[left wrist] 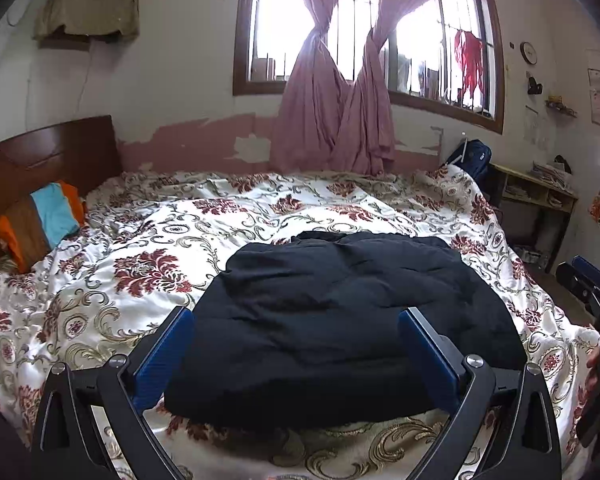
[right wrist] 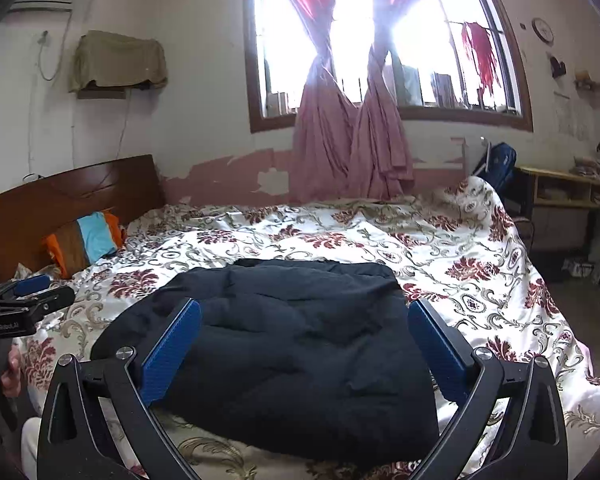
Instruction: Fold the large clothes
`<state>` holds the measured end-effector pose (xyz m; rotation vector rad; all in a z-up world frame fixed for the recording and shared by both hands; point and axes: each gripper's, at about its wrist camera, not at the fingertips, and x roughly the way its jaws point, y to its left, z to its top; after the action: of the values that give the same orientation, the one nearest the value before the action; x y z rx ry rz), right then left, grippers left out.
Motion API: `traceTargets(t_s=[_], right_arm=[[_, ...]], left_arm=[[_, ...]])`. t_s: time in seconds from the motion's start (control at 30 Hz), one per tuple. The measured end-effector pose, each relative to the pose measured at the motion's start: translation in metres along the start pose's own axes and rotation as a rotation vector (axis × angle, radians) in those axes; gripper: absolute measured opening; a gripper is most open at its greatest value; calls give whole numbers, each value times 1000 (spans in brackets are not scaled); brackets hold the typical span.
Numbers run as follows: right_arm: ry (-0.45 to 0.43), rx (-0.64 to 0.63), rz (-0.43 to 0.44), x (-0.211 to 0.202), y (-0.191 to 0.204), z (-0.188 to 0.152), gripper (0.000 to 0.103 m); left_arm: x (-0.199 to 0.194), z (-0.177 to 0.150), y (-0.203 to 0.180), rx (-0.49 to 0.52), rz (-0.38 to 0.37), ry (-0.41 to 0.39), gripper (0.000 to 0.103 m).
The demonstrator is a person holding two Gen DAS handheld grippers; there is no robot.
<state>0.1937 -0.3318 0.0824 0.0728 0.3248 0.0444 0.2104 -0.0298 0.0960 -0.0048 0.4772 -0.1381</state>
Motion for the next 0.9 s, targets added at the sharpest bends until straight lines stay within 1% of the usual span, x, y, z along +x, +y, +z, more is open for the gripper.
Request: traceTargets(t_s=[0.17,0.33,0.5,0.9], right_arm=[[-19,15,12,-20,9,-7,101],[-40,7,19,-38,19,-14,101],[-36,15,42,-51,25,-19,101],[-69,-23,24,-73,36,-22,101]], left_arm=[[-23,-8,2,-24,-6,-38,103],[-44,-18,-4,-3,4,-62,103],[-61,-26,-8,13,6,-81,103],[-79,-32,-3,9,25,-115,103]])
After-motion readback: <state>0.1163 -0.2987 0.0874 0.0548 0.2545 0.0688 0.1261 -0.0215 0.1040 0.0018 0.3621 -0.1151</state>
